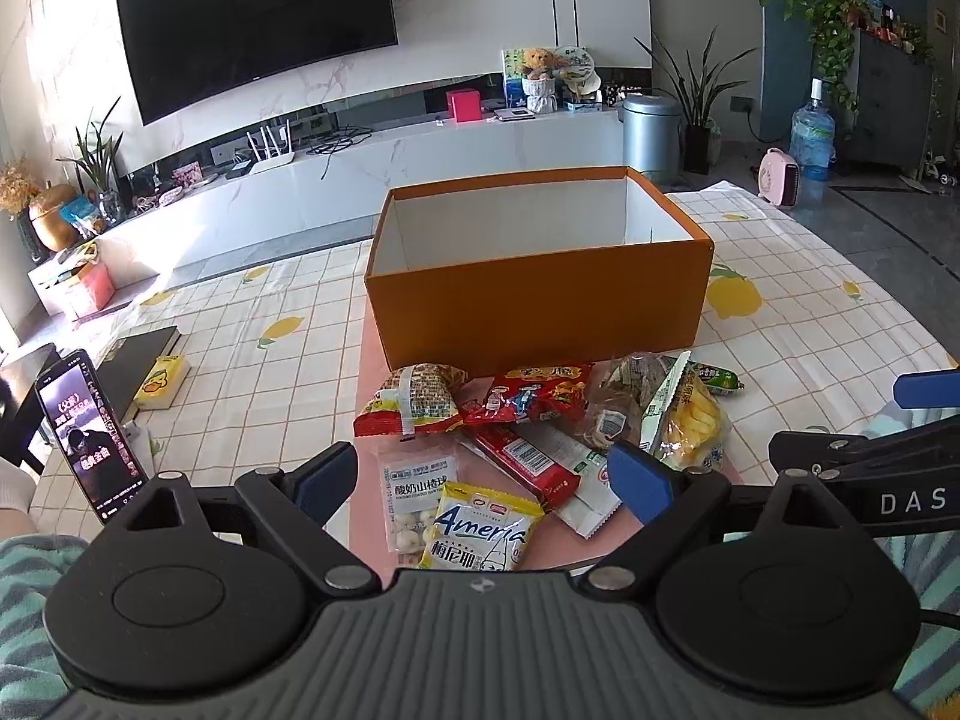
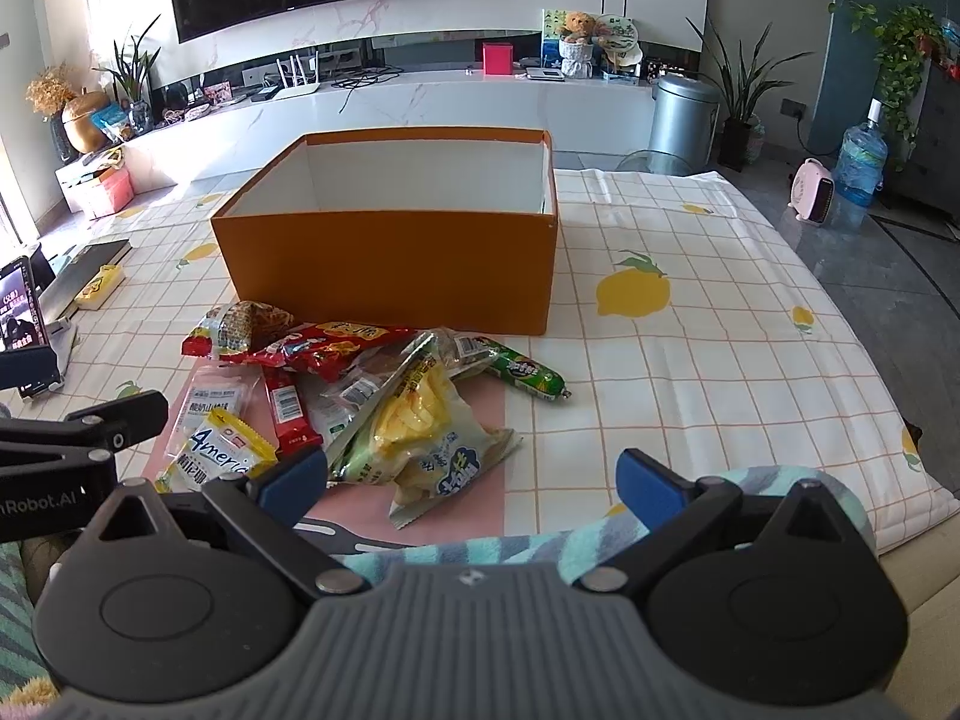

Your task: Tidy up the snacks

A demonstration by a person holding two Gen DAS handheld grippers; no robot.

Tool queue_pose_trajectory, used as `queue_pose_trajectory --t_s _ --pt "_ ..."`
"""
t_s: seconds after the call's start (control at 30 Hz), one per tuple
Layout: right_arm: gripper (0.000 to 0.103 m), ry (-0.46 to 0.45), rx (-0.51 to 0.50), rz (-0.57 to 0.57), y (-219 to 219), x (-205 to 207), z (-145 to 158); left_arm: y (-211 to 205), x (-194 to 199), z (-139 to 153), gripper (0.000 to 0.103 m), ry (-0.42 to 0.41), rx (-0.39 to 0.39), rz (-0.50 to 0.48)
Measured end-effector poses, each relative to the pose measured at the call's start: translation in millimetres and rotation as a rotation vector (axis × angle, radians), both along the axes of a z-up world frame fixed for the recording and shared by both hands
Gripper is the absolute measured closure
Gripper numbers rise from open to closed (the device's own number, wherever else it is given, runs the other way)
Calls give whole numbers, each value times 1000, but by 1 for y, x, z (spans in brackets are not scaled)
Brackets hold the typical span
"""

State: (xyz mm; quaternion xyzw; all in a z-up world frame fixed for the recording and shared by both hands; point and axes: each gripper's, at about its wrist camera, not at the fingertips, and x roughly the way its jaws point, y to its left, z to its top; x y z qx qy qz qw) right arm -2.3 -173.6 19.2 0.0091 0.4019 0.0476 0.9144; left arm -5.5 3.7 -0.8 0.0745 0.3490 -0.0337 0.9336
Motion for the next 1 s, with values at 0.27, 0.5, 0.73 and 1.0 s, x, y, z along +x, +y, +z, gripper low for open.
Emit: queue_pose_trajectory --t_s 0.27,0.5,0.73,1.0 --pt "4 -1 -1 1 0 0 0 0 0 0 0 0 0 -2" --pt "4 0 -2 3 2 0 1 0 -1 0 0 -1 -1 -1" --pt "4 -1 -2 4 4 0 3 2 -4 3 0 -2 -8 1" --pt "4 2 0 4 4 -1 4 4 -5 4 0 -7 -11 -1"
